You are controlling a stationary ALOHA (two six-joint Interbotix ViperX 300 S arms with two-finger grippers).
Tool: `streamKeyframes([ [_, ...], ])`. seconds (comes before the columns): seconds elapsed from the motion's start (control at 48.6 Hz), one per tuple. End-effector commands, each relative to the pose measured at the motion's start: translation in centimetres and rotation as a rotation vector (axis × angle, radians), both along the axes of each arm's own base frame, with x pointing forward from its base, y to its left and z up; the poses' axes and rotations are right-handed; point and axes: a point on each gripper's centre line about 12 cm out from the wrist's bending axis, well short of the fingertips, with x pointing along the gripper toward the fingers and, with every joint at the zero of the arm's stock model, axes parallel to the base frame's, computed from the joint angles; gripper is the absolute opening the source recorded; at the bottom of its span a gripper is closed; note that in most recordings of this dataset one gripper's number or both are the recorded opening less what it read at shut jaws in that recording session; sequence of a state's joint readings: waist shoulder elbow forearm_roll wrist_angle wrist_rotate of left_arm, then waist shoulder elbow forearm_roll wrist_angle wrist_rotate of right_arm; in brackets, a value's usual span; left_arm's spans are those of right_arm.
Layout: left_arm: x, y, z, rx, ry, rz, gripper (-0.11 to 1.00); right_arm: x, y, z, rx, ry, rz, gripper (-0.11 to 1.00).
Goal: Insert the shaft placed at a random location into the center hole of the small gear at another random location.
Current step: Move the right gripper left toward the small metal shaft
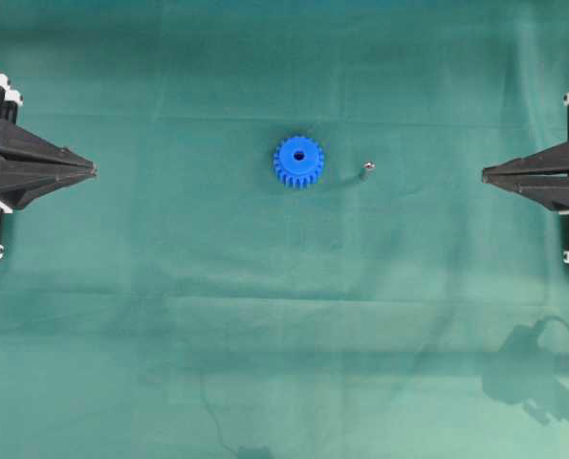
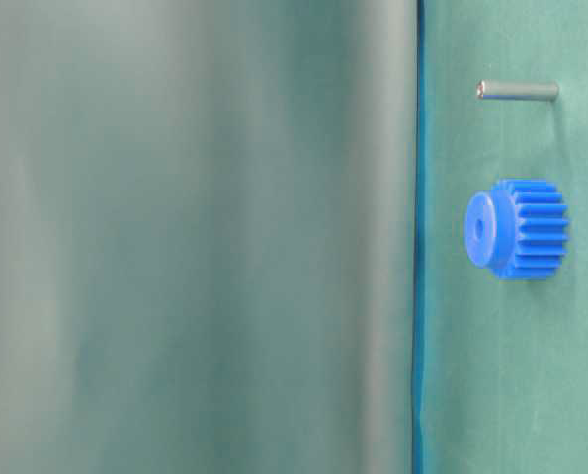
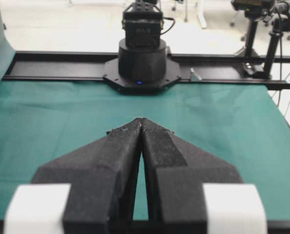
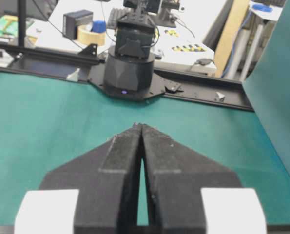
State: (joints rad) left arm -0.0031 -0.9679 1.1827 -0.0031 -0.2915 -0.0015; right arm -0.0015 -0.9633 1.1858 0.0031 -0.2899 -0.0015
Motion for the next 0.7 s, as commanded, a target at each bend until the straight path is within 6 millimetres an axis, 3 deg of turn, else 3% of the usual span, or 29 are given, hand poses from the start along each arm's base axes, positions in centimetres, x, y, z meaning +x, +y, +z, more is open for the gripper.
streamKeyframes([
  [0.0,0.3,0.2,0.6,-0.038,-0.012,0.009,0.00,0.3,0.0,1.4,-0.023,-0.040,-0.003,0.00],
  [0.206,0.3,0.2,0.5,-0.038,-0.006,0.009,0.00,0.9,-0.6,1.0,-0.022,-0.052,-0.031,0.00],
  [0.556,0.3,0.2,0.2,-0.041,0.009,0.009,0.00,4.9,-3.2,-5.1,0.021,0.123,-0.131,0.01],
  [0.618,0.3,0.2,0.2,-0.044,0.009,0.009,0.00,5.6,-3.4,-6.3,0.030,0.153,-0.140,0.11],
  [0.68,0.3,0.1,0.1,-0.045,0.011,0.007,0.00,6.5,-3.9,-7.6,0.047,0.186,-0.161,0.29],
])
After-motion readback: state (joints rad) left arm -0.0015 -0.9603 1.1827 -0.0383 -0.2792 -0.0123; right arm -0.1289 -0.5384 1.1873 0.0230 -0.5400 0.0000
